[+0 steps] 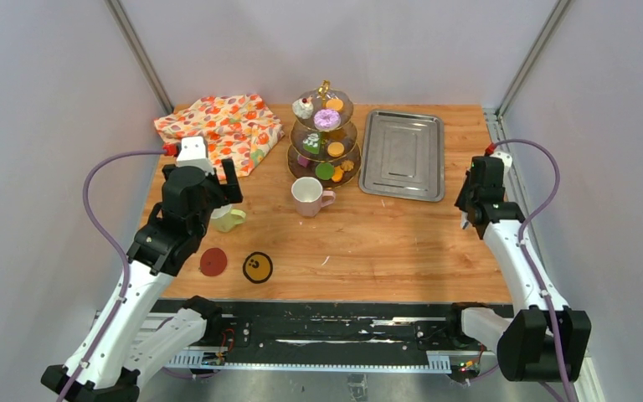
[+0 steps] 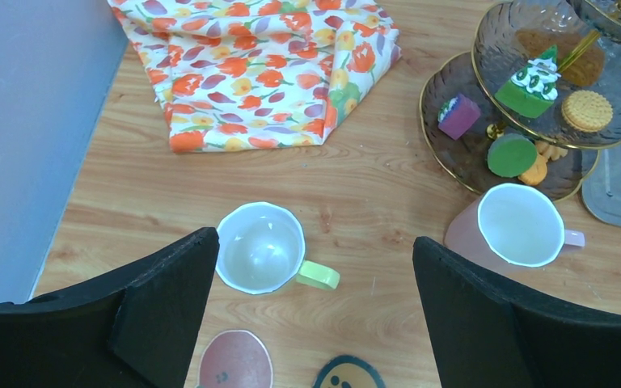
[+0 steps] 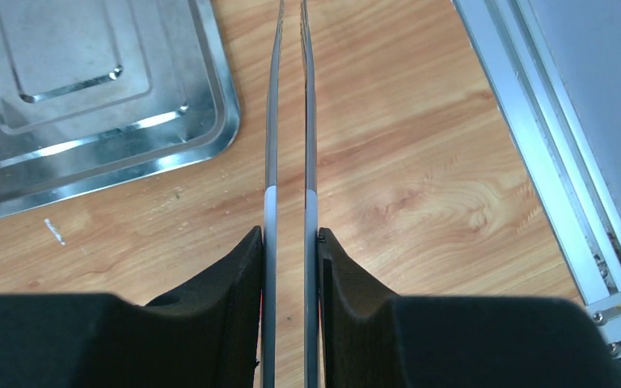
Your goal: Serve the afternoon tea
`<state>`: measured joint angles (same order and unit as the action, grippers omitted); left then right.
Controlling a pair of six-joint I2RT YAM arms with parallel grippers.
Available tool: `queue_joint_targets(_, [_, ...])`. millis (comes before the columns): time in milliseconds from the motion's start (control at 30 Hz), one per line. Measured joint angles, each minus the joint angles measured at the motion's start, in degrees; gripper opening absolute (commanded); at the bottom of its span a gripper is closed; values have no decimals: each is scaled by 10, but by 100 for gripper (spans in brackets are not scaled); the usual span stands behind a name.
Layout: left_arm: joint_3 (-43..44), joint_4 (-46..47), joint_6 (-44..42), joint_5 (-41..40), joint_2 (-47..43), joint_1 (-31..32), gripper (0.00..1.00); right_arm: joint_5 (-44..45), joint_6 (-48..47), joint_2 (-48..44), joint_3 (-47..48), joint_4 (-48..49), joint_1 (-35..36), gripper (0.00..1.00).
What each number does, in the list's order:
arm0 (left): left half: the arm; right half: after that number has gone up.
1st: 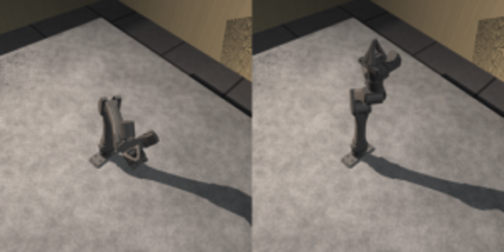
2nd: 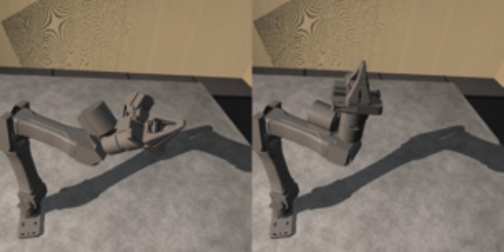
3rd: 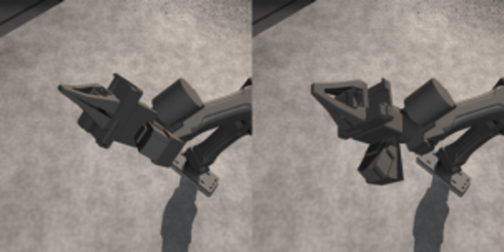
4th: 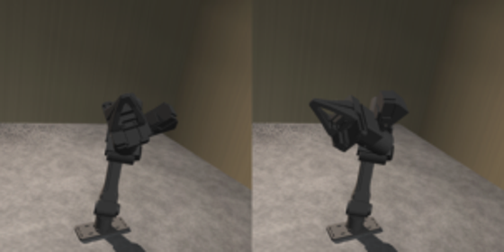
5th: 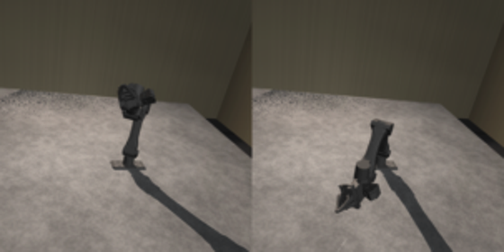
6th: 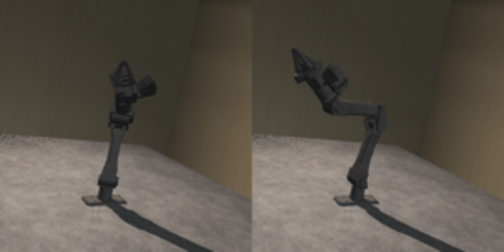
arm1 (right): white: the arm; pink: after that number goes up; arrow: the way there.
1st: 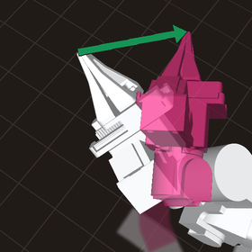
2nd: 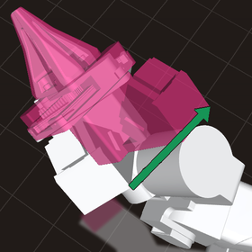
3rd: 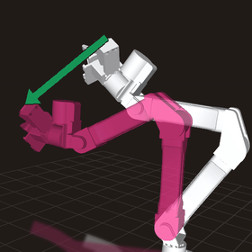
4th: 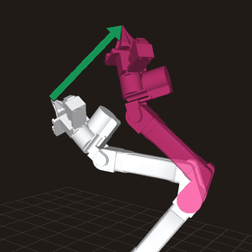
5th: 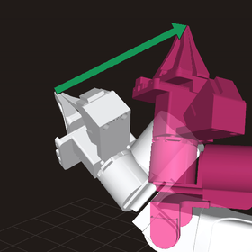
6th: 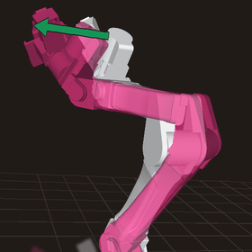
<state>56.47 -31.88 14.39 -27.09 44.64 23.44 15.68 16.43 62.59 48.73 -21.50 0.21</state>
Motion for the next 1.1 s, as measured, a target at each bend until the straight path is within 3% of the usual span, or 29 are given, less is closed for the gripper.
queue_joint_targets(267, [-1, -5, 3, 8, -9, 0, 95, 0, 29, 23, -54, 25, -15, 13])
queue_joint_targets(633, [-1, -28, 4, 31, -3, 0, 95, -12, 58, 92, -74, 54, -35, 69])
queue_joint_targets(967, [-16, -75, 14, 54, 55, 0, 98, -68, 65, 76, -16, 29, -44, 73])
queue_joint_targets(1100, [-37, -99, 33, 50, 50, 0, 100, -90, 67, 35, 24, 23, 9, 73])
